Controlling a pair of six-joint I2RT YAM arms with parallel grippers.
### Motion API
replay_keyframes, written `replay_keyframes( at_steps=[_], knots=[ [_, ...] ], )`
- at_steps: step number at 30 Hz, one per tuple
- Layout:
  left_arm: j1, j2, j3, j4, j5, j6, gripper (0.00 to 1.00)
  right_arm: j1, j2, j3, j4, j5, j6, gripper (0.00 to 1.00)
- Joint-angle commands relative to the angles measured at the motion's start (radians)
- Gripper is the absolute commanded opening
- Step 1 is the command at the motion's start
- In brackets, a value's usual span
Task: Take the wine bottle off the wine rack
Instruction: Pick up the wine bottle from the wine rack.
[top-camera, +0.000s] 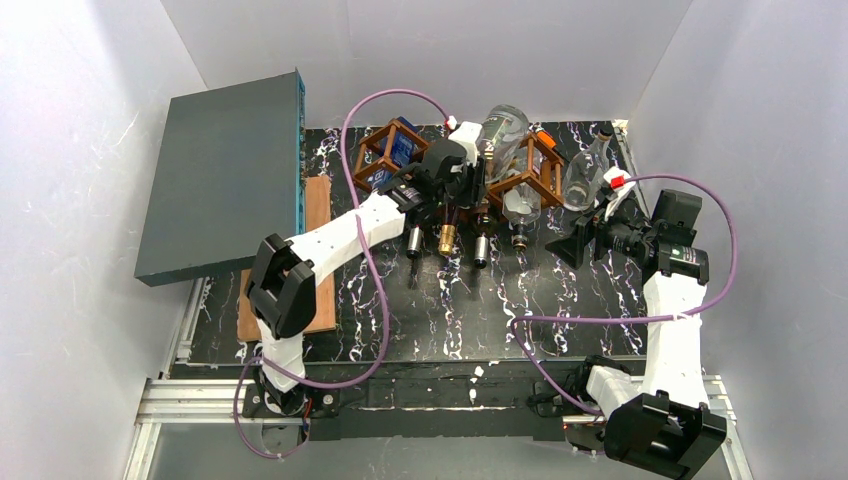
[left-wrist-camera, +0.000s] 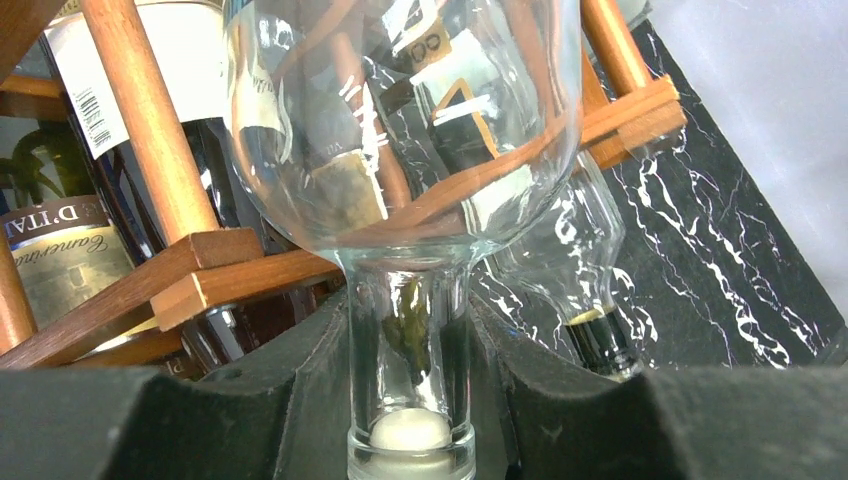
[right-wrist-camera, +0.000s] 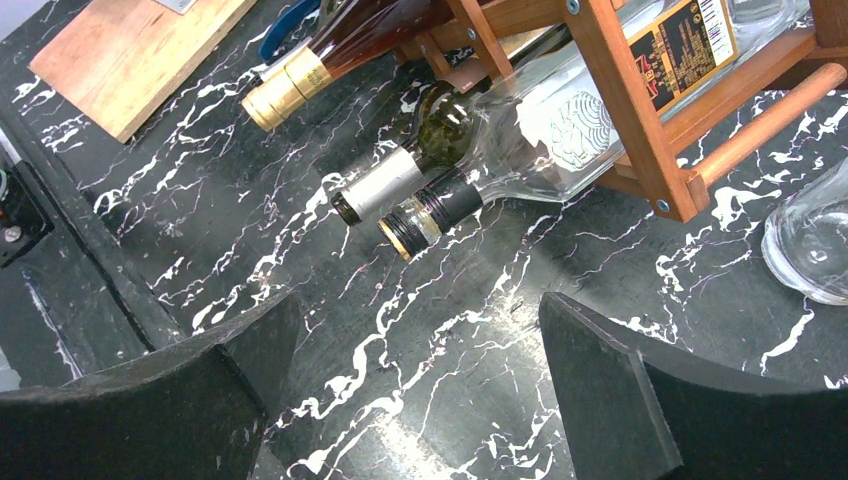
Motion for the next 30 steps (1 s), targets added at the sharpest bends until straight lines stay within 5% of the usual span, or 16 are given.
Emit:
replay_keyframes(
  at_steps=[1,30],
  knots=[
    [-0.011,-0.172,-0.02,0.119,0.051,0.071,0.0,0.014,0.014,0.027,-0.008,-0.017,-0.052,0.98],
    [-0.011,-0.344,-0.192,0.161,-0.023,0.039,0.0,0.185,0.188,0.175,0.018,0.021,-0.035,0.98]
  ],
)
